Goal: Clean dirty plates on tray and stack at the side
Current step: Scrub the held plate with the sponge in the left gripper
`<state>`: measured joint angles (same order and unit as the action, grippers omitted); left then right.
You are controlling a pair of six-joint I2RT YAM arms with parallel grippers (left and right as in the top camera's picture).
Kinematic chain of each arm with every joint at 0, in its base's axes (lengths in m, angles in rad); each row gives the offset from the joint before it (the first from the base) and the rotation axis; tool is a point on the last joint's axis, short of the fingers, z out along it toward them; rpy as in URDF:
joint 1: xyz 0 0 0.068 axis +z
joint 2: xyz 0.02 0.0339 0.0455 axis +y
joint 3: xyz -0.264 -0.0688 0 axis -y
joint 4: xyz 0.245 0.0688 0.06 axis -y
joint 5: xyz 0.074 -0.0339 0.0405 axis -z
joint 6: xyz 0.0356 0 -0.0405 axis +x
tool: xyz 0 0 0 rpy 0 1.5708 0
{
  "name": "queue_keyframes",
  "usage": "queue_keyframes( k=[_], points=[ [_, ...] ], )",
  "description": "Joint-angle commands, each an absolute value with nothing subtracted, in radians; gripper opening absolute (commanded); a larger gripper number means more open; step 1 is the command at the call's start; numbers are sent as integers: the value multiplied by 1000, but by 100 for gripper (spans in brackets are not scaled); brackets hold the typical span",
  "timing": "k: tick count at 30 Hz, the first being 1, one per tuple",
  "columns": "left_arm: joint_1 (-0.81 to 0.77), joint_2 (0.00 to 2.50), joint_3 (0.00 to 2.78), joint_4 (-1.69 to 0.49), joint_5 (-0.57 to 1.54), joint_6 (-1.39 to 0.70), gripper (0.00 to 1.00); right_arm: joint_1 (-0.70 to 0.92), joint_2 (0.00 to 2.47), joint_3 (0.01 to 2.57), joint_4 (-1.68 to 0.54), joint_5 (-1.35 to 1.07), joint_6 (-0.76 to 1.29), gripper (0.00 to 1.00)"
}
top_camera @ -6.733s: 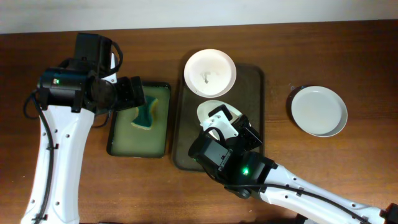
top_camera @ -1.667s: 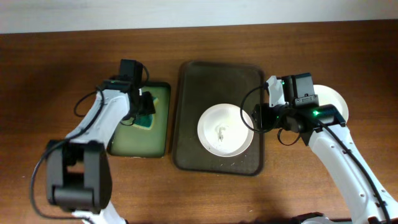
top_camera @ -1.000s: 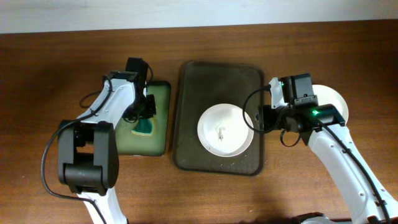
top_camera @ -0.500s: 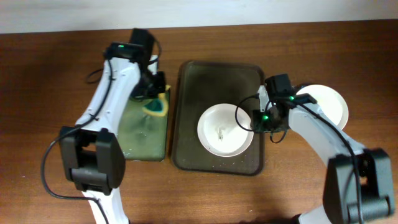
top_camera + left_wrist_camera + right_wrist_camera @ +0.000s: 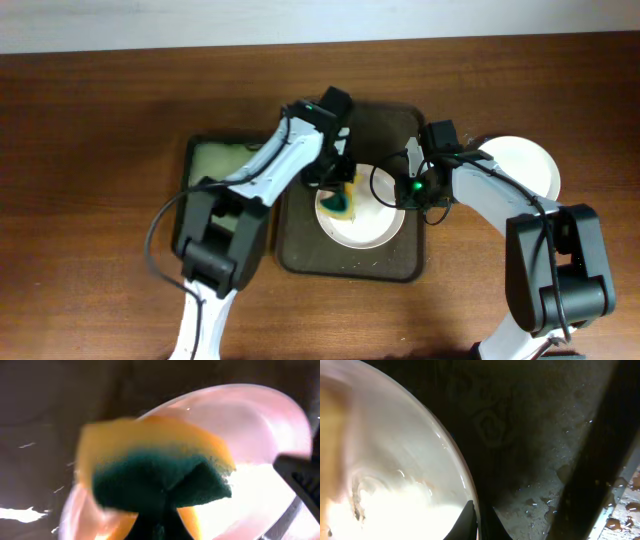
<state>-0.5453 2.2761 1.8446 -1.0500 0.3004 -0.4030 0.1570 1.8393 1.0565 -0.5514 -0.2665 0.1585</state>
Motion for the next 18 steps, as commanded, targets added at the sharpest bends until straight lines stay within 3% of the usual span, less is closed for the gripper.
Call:
queue_keyframes(
  k=[1, 10, 18],
  points=[
    [-595, 2361, 1847, -979, 498, -449, 0, 156, 1872, 1054, -552, -251, 177, 4],
    [-724, 2394, 1847, -903, 430, -426, 0, 156, 1872, 1054, -556, -255, 197, 4],
    [-653, 2394, 1876, -1161, -158, -490, 0, 156, 1872, 1054, -561, -255, 203, 4]
  ],
)
